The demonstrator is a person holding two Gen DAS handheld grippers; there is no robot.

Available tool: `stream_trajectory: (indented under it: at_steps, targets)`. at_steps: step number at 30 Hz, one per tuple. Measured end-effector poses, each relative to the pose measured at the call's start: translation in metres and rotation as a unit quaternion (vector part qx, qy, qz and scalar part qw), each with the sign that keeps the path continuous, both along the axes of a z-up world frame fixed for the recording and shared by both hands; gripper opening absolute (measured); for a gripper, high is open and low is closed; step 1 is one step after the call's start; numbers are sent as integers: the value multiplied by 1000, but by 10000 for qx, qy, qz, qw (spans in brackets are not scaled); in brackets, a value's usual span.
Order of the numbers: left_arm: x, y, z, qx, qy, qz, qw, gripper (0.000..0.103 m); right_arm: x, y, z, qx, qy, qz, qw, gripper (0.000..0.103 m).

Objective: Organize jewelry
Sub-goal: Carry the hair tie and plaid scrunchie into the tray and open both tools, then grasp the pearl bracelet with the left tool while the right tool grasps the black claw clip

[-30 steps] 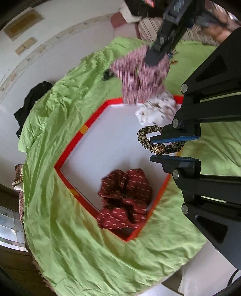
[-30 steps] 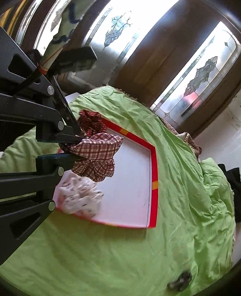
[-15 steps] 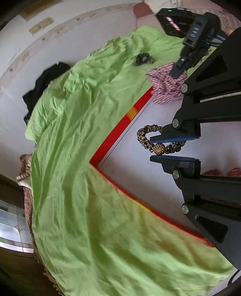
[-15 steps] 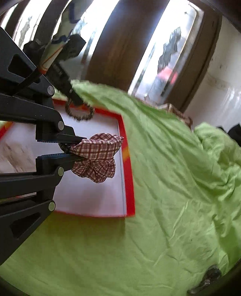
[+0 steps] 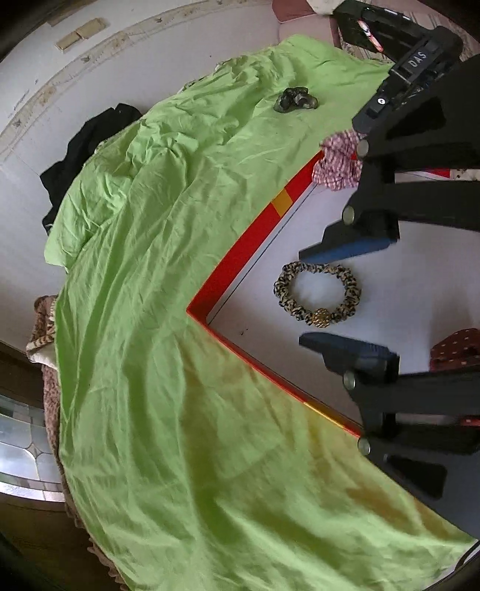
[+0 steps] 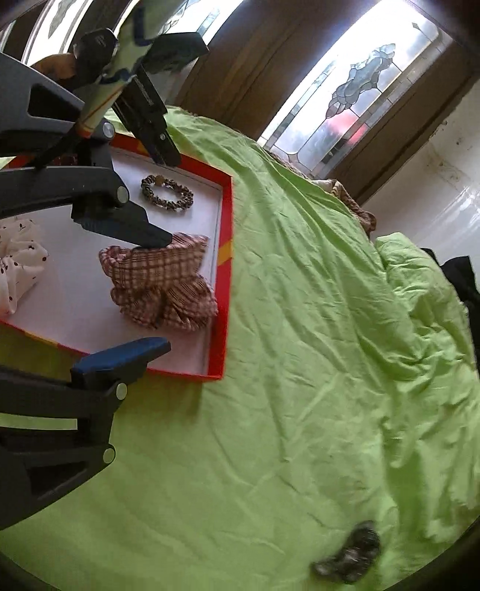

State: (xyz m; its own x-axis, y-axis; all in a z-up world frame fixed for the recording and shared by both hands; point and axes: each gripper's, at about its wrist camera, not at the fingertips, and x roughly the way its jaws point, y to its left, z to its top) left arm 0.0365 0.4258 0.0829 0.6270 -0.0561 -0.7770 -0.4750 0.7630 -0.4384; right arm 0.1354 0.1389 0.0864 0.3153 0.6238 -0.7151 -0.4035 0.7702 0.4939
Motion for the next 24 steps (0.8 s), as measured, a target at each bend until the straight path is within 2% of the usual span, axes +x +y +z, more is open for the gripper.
stream_trajectory:
  at_steps: [3,8,17,20,24]
  targets:
    - [-9,-7,10,67,-86,-72,9999,41,-4,-7,9,-191,-227,-124,9995,57]
    - [-35,-20,32,290,-269,-51,9992,49,-21,-21,20,-340,-357,-185,9986,58]
    - [-77,-46,44,290,-172,-146,9993,50,-71,-66,27,-327,-267,-278,9987,59]
    - [-90,-56,49,256,-201,-184,9993,50,-92,-90,27,-351,-273,-364,9983,64]
    - [-102,-79,56,269,-230,-323,9989,50,-118,-130,24,-410,-223,-586,9972,64]
